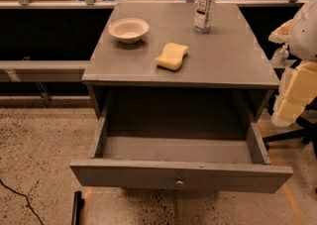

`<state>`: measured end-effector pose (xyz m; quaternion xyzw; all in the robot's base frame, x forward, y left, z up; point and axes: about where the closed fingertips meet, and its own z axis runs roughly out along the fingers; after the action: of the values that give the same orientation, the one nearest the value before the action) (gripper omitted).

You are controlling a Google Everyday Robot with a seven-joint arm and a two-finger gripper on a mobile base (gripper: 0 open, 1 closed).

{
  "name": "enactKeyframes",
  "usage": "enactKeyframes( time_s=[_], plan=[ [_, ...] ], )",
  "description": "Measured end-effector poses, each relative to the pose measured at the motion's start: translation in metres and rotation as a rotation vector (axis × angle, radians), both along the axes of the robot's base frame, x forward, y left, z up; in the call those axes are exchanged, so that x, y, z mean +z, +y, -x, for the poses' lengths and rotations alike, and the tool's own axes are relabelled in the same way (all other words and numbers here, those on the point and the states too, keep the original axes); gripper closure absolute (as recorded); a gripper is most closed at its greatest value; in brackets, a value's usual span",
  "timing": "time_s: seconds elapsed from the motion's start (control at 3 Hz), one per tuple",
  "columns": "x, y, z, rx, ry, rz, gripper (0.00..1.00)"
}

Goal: Place blue plastic bottle into top drawer

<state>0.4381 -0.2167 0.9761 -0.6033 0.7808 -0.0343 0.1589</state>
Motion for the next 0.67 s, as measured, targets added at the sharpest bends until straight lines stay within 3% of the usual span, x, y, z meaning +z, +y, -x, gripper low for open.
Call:
enactKeyframes(
  time_s=[0.33,0.67],
  plan=[
    [0.000,0.000,0.000,0.000,0.000,0.000,0.00],
    [-0.001,-0.008,-0.028,-0.049,-0.055,-0.060,0.00]
  ],
)
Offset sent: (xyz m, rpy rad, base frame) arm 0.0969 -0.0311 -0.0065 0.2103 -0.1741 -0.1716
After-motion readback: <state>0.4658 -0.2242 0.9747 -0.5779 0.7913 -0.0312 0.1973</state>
